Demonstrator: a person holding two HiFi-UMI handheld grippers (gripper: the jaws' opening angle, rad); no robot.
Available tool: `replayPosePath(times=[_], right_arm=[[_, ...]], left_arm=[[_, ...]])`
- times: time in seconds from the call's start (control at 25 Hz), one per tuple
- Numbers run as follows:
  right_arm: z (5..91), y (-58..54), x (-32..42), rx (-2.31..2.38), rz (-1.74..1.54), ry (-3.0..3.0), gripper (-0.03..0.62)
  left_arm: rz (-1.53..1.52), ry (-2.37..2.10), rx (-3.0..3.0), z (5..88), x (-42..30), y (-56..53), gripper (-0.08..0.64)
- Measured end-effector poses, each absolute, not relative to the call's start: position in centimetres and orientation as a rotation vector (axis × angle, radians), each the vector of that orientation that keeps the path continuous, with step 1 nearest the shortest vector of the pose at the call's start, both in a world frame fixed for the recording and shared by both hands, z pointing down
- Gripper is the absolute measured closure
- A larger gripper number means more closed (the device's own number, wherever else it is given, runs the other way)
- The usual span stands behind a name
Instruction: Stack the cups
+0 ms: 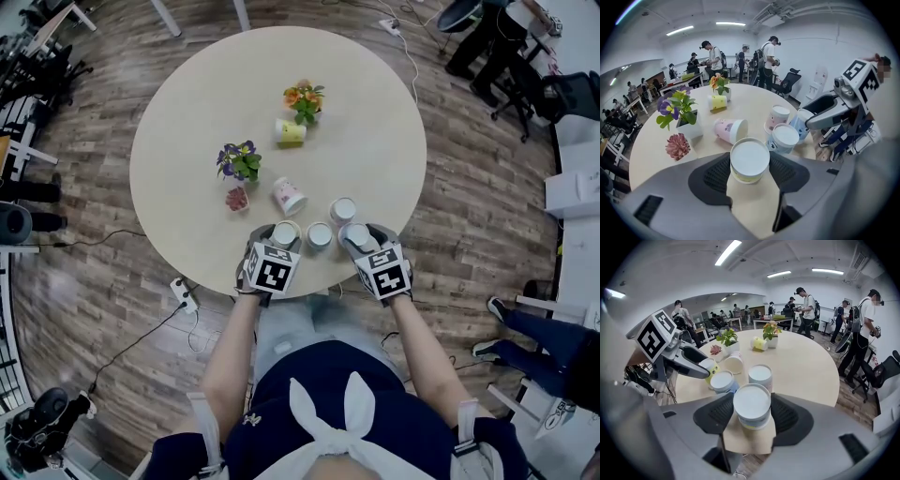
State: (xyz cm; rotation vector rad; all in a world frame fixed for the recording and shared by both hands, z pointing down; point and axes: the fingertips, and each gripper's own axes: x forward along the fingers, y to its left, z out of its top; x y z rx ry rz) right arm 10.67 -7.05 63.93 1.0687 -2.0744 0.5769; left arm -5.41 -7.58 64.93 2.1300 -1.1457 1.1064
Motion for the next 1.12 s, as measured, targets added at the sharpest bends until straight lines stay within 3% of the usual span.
replayPosePath(times=[1.12], right_arm=[[65.5, -6.8, 10.2, 1.06, 0.6, -2.019, 0.339]], left_arm=[[1.146, -1.05, 2.145, 65.9, -3.9, -7.3, 0.29]])
